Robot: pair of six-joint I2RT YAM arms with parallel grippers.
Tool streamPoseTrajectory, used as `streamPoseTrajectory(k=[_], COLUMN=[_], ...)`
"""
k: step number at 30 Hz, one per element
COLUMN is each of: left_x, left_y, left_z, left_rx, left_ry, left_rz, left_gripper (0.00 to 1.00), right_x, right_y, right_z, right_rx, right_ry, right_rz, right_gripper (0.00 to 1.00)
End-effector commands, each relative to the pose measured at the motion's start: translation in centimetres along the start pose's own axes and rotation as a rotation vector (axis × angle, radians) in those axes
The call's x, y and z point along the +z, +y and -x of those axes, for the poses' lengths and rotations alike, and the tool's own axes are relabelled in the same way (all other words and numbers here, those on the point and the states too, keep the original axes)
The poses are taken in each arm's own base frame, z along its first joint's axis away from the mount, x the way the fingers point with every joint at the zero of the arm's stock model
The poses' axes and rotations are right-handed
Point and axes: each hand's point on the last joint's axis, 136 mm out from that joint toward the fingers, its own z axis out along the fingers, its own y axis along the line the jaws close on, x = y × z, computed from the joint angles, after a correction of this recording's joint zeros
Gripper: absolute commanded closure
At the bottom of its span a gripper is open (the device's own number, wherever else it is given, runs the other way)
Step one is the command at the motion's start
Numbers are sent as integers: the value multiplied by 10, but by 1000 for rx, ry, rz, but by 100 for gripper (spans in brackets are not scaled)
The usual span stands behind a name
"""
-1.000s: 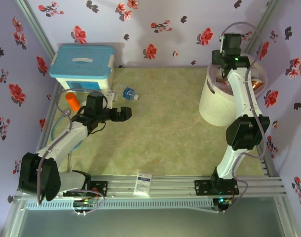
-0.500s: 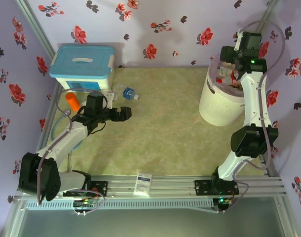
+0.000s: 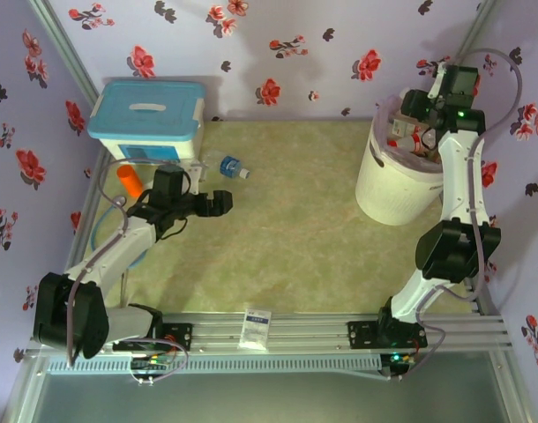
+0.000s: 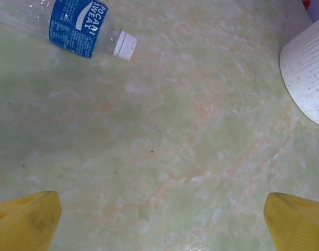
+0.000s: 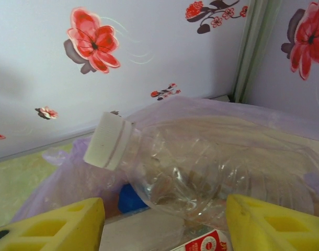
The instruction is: Put the plastic bottles in the bin
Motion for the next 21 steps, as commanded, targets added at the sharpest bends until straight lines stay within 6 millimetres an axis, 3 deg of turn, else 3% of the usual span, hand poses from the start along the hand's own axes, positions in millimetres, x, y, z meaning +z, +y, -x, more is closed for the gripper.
streamPoseTrajectory(k=[1,5,10,13,21], left_x=[-5,-3,10,21,79], left_y=[7,15,27,46,57], left_z=[16,31,52,64,85], left_rx=[-20,-46,-121,-263,-409], left_ry=[-27,-51,-64,-83,-94], left_rz=[33,58,101,179,206], left_gripper=[0,0,1,1,1], right_x=[-3,10,6,-9,-71], right_y=[2,0,4,5,11], right_z=[9,-8,-19,-9,28], right_rx=[35,69,101,89,59], right_ry=[-13,31,31,8,-118], right_rz=[38,73,114,113,102], right_gripper=[37,38,38,38,31])
